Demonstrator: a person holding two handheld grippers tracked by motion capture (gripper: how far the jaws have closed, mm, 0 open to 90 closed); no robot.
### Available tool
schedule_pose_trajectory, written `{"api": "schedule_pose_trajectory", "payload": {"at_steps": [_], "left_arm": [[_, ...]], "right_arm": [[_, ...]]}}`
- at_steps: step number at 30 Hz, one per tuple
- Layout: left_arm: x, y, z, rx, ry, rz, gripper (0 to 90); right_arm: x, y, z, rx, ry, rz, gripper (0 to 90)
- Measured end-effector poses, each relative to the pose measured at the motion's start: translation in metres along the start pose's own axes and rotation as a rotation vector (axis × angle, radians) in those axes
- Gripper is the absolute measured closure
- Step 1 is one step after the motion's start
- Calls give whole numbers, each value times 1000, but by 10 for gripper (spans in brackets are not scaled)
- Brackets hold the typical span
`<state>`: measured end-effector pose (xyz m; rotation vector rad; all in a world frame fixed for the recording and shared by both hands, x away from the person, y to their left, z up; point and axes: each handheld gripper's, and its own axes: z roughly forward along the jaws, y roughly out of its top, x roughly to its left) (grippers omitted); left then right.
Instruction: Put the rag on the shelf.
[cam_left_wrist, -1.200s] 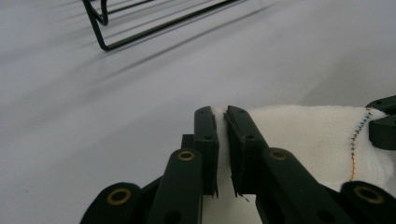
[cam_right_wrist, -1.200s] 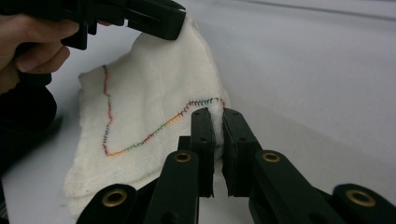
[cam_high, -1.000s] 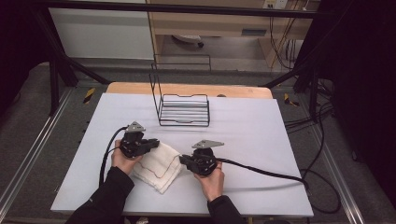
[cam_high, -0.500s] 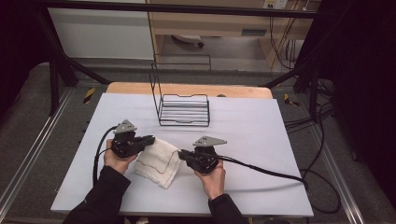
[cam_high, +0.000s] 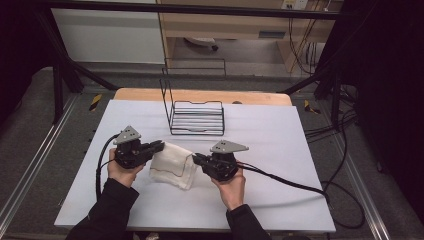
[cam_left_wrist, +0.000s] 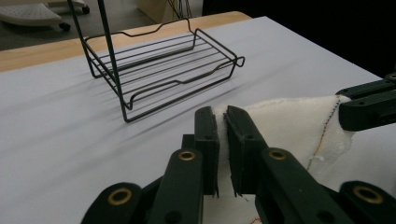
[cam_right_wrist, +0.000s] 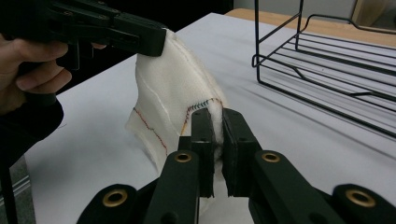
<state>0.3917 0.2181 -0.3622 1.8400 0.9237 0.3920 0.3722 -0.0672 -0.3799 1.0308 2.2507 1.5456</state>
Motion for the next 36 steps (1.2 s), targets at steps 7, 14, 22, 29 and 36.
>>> {"api": "schedule_pose_trajectory", "payload": {"at_steps": [7,14,22,29,36], "left_arm": [[-6,4,-5,-41,4,6,827],[-10,8,-13,-89,11,5,827],[-14,13,-22,-141,23,8,827],[-17,19,-27,-179,29,10,827],[-22,30,-27,-216,34,15,828]], "right_arm": [[1,9,-8,-26,-17,-32,844],[4,20,-15,-53,-32,-67,844],[7,32,-20,-87,-38,-93,844],[8,40,-24,-114,-42,-98,845],[8,51,-32,-154,-59,-120,845]]}}
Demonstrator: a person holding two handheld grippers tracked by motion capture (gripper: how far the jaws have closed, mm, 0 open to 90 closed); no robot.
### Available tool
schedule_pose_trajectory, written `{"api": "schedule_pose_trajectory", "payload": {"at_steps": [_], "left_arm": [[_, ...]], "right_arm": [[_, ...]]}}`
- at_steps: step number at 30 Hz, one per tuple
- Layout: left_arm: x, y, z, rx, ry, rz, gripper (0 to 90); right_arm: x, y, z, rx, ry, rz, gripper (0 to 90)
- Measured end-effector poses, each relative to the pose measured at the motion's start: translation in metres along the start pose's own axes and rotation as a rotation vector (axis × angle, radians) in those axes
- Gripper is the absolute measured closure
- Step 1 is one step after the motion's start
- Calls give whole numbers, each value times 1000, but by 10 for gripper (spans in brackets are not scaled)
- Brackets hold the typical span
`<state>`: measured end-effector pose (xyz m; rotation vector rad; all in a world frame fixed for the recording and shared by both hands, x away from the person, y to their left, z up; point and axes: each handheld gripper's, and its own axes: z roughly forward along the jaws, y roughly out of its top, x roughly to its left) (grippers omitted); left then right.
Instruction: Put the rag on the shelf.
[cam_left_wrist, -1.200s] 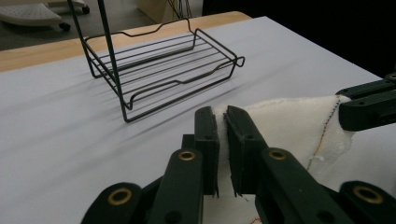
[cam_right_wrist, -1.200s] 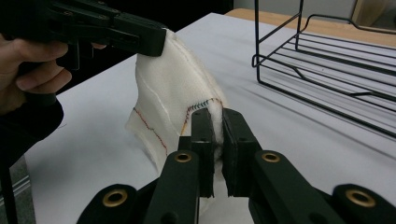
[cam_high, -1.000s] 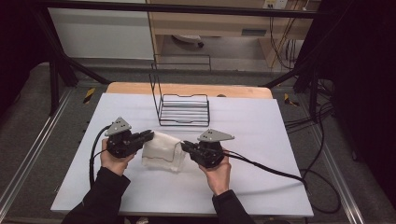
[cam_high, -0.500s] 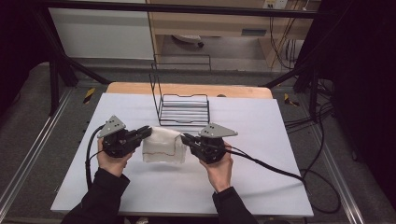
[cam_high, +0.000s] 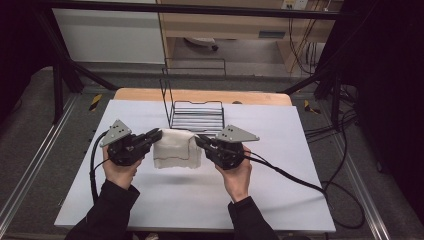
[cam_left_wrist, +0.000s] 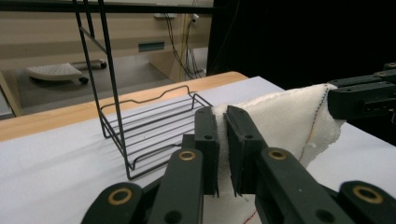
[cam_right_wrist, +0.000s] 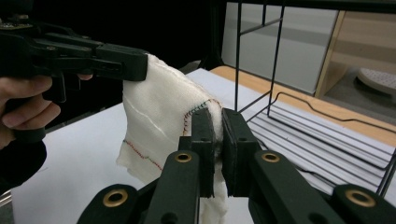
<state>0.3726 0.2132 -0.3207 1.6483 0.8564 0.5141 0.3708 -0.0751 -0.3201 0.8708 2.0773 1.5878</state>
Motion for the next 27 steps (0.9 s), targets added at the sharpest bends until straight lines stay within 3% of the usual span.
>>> {"api": "schedule_pose_trajectory", "payload": {"at_steps": [10,27], "left_arm": [[-7,11,3,-48,-6,8,828],[-8,36,9,-117,-2,6,828]], "right_arm": [[-5,13,-12,-63,-18,0,846],[-8,40,-21,-122,-50,-37,847]]}}
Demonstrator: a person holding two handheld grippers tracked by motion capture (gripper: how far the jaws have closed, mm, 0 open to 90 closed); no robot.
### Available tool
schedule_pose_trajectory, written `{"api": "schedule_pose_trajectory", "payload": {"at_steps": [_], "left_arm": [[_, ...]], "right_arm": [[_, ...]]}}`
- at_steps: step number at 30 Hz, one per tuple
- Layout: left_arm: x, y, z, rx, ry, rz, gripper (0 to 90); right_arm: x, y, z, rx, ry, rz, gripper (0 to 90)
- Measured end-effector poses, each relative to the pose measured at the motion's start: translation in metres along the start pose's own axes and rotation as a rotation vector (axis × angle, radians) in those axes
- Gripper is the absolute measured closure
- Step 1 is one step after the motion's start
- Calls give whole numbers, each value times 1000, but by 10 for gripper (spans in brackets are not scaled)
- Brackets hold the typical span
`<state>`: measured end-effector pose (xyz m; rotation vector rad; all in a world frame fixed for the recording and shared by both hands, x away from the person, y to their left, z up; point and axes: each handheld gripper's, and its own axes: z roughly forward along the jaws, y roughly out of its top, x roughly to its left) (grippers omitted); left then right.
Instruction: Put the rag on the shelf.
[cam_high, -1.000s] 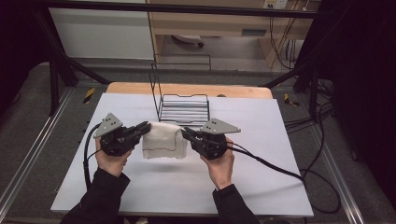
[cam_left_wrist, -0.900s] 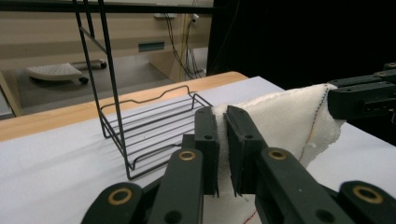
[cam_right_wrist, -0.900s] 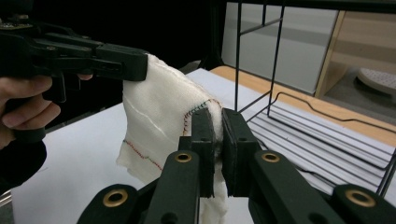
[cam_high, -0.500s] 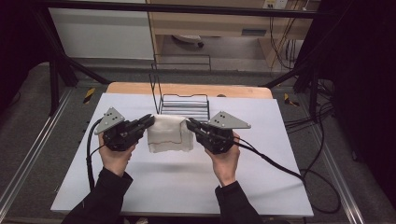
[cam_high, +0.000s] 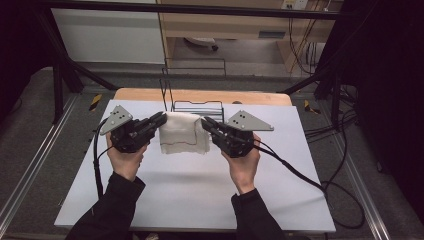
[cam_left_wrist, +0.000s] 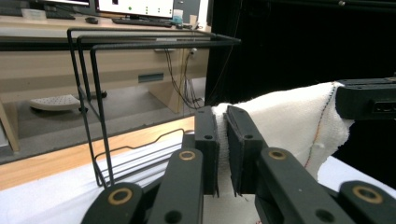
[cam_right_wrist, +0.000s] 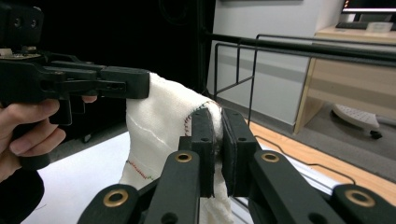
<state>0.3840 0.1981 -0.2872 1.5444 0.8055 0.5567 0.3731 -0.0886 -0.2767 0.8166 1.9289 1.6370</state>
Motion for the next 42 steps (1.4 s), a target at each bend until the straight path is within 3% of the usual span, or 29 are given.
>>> {"api": "schedule_pose_trajectory", "payload": {"at_steps": [25,42], "left_arm": [[-5,30,15,-85,13,14,829],[3,50,27,-120,31,4,828]], "right_arm": [[-15,30,-4,-78,-45,-9,847],[-22,52,3,-113,-57,-26,847]]}}
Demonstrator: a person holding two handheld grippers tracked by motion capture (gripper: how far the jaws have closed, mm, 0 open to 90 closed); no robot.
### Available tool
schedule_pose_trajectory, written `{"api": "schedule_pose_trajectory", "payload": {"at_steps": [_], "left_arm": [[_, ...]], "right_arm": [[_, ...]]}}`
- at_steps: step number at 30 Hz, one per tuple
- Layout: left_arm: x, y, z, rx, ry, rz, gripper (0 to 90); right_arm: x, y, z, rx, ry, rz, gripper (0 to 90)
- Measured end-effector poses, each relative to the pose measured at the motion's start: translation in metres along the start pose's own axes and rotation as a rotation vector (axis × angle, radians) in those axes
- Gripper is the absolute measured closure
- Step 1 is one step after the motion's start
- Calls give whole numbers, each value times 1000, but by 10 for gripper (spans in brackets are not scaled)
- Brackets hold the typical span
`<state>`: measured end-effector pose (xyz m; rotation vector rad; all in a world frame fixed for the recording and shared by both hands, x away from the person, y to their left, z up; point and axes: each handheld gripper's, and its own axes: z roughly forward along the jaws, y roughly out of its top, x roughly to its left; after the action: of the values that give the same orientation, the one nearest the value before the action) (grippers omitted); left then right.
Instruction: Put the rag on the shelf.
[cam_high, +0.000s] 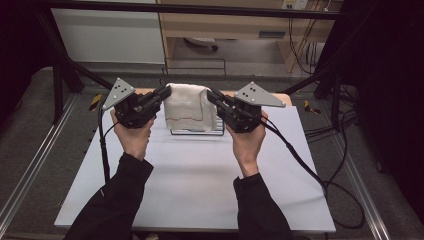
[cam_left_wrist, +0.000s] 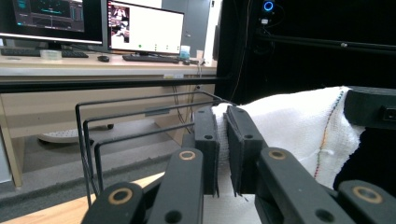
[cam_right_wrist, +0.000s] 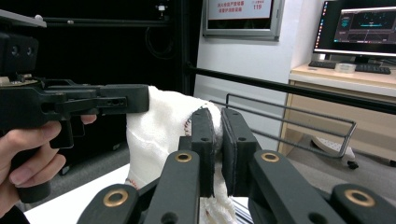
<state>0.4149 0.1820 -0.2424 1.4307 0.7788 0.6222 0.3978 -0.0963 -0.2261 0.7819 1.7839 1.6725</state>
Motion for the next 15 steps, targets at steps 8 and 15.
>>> {"api": "schedule_pose_trajectory", "payload": {"at_steps": [8,15], "left_arm": [[5,10,5,-23,9,-5,828],[7,22,9,-42,16,-2,828]], "right_arm": [[-4,9,8,-6,-10,-8,847],[-8,21,14,-11,-23,-15,847]]}}
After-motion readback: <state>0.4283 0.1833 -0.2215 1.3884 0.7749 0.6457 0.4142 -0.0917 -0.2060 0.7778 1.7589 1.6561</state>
